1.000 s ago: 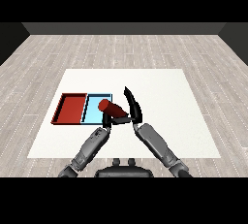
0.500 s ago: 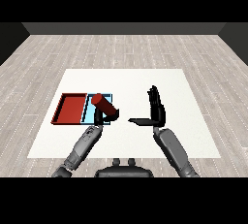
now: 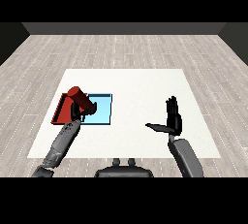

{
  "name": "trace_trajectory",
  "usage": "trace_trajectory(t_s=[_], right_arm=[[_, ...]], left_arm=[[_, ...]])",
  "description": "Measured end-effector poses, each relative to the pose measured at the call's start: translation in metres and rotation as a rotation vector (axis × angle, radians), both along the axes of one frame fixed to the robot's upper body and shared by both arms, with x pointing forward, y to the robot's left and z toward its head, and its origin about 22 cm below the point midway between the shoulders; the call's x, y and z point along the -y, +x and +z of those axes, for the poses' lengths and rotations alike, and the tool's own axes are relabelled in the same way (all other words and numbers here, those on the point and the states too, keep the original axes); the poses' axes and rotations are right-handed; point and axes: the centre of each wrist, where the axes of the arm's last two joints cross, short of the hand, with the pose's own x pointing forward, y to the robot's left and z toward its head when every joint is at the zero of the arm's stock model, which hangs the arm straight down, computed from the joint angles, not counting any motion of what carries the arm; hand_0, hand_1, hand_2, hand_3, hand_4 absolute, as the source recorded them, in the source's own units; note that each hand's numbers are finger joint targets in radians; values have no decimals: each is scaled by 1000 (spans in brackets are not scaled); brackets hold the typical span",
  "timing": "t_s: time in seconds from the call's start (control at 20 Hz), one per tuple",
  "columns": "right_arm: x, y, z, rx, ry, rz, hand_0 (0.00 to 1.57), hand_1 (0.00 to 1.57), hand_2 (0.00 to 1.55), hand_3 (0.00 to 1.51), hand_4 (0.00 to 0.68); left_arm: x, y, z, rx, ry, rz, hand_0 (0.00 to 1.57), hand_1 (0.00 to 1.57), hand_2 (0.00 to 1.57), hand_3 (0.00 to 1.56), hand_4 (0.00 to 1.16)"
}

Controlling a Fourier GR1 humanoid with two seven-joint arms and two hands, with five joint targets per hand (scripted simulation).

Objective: Pick the red can and put it in the red box

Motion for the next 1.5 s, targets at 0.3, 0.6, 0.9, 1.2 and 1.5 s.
trace_trajectory(t_s=[0.3, 0.6, 0.9, 1.2, 1.5], right_arm=[[20, -4, -10, -48, -43, -65, 0, 0, 0, 0, 0], [29, 5, -21, -89, -70, -98, 0, 0, 0, 0, 0], [28, 22, -30, -110, -44, -98, 0, 0, 0, 0, 0], [30, 33, -38, -123, -49, -109, 0, 0, 0, 0, 0], [29, 35, -44, -110, -37, -105, 0, 0, 0, 0, 0]], left_arm=[[-60, 16, -4, -106, 56, 111, 1571, 1571, 1555, 1472, 1097], [-92, 34, -18, -237, 123, 198, 1571, 1571, 1571, 1503, 1051], [-93, 41, -34, -404, 155, 271, 691, 691, 720, 491, 739], [-97, 29, -54, -588, 160, 364, 913, 913, 910, 147, 711], [-115, 14, -62, -696, 78, 433, 0, 0, 0, 0, 0]])
